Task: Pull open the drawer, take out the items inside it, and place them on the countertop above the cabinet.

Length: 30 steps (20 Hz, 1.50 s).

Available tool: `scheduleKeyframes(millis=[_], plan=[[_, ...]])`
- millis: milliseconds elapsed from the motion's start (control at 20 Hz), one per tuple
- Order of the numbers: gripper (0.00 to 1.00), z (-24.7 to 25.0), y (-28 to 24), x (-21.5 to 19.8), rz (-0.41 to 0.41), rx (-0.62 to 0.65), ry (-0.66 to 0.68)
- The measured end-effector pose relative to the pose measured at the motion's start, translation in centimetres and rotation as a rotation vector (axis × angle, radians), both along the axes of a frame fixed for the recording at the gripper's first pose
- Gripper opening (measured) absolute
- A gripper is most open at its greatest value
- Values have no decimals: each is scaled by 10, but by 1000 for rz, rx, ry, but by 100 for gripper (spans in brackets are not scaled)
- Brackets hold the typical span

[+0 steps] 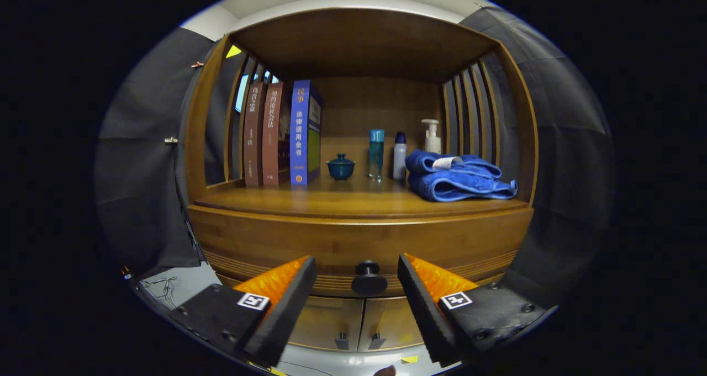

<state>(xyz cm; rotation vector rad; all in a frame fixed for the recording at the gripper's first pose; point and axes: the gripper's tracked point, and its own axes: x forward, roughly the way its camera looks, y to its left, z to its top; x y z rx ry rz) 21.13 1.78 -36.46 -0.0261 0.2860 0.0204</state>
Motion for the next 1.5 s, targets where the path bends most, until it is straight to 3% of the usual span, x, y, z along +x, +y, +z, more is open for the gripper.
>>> scheduleKeyframes(millis=[300,400,450,550,700,1500], plan=[[55,-25,-11,12,-42,35,57],[55,-25,-13,15,-48,24,59],[47,-22,-14,10,-50,25,56],[47,-22,-13,13,-46,23,44],[32,-25,-16,15,-31,-7,34],[31,-7,-24,-100,-32,16,44]])
